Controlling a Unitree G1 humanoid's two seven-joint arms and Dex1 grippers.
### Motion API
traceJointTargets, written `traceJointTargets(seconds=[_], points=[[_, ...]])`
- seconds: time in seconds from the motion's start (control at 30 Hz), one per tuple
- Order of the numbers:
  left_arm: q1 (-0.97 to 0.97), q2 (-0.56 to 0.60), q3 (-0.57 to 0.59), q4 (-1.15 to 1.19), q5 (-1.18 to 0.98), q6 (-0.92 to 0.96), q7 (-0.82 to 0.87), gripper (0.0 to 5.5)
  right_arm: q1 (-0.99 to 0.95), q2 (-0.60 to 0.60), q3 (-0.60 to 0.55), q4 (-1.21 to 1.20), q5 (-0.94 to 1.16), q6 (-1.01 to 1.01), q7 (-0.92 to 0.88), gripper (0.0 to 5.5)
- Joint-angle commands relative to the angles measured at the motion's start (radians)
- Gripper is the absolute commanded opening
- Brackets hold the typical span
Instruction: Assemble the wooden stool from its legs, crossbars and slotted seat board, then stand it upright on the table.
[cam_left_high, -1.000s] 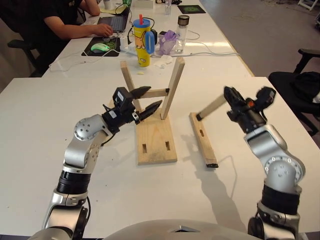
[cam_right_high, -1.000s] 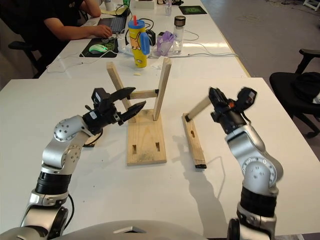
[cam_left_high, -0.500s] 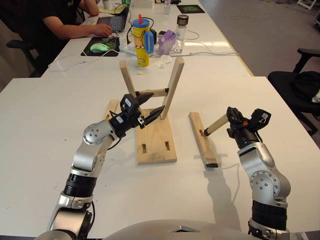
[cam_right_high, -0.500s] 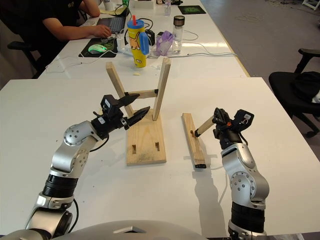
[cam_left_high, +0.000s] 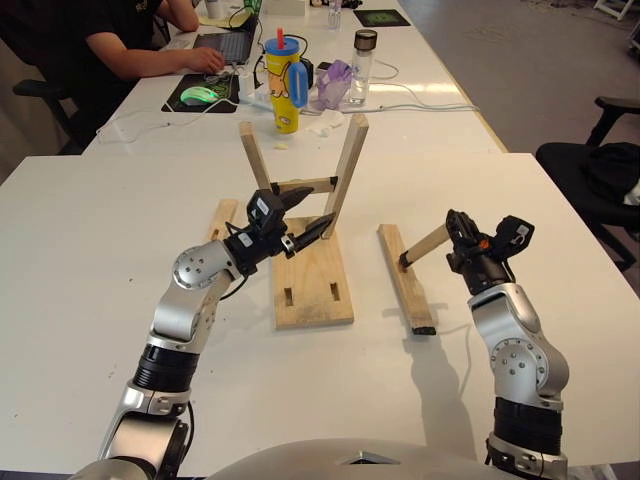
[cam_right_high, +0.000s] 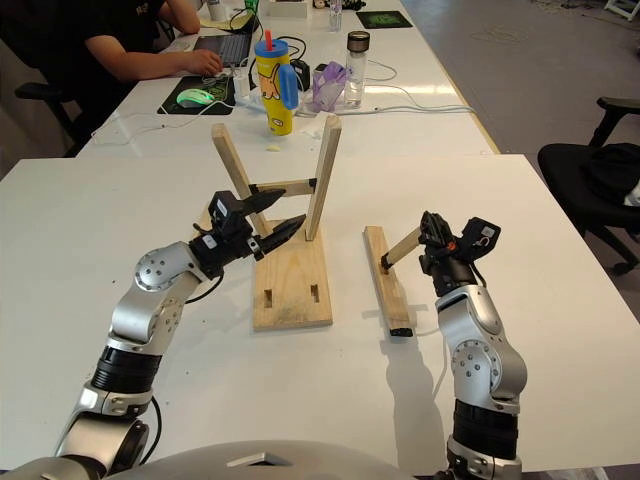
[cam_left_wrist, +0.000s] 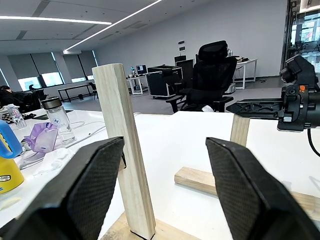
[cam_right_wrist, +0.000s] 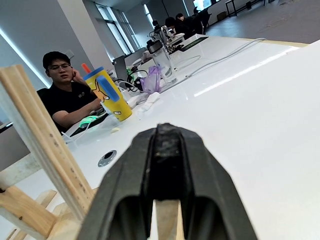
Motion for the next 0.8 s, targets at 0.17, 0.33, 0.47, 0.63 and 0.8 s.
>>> traceJointTargets(seconds=[0.17,0.33,0.47,0.63,0.8], points=[[-0.02,0.003,-0.002,0.015,0.018,-0.006,-0.005,3.02,-0.003,0.009,0.0,0.04,-0.044,-0.023,0.024,0.45],[-0.021,0.001,0.002,0.014,0.022,-0.008,-0.002,3.02,0.006,0.001,0.042,0.054,-0.128,-0.036,0.026,0.44],[-0.024,-0.004,0.003,0.014,0.03,-0.011,0.012,3.02,0.032,-0.013,0.154,0.086,-0.289,-0.065,0.019,0.44],[-0.023,-0.015,0.001,-0.002,0.037,-0.006,0.039,3.02,0.069,-0.004,0.234,0.127,-0.424,-0.075,-0.007,0.44],[-0.01,-0.028,-0.013,-0.01,0.047,-0.007,0.05,3.02,0.091,-0.007,0.281,0.184,-0.514,-0.118,0.0,0.44]])
